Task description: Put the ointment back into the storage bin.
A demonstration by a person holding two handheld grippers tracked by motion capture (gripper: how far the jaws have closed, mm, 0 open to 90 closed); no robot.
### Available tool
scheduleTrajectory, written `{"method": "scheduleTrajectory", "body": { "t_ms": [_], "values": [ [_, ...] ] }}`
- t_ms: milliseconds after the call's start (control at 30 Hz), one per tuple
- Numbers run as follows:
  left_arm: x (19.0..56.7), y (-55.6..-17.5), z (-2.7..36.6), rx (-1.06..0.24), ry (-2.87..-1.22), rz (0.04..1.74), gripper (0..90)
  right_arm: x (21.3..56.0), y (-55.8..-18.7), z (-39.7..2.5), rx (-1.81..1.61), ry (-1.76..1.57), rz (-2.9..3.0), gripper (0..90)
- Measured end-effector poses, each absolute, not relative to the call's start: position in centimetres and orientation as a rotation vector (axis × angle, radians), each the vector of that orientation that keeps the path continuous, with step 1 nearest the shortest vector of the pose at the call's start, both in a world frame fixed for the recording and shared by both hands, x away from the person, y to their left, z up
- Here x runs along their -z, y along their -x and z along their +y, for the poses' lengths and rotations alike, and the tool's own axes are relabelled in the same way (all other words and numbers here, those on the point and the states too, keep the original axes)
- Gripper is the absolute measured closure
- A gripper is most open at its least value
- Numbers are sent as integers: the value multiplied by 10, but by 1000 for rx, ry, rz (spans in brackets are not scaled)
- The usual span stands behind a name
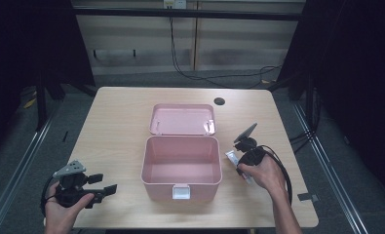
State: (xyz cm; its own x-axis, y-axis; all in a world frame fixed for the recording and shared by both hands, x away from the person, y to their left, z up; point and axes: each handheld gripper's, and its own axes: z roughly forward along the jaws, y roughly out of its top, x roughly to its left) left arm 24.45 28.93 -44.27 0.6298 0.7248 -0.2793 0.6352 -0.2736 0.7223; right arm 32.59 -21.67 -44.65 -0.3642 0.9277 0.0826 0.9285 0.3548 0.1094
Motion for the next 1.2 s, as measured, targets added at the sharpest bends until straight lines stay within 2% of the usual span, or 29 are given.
{"method": "scheduleTrajectory", "body": {
  "t_ms": [567, 1200],
  "values": [
    [443, -245, 289, -129, -1987, 1068, 239, 422, -313, -238, 442, 1763, -2578, 718],
    [442, -245, 290, -134, -1984, 1071, 239, 409, -306, -239, 478, 1655, -2632, 718]
  ]
}}
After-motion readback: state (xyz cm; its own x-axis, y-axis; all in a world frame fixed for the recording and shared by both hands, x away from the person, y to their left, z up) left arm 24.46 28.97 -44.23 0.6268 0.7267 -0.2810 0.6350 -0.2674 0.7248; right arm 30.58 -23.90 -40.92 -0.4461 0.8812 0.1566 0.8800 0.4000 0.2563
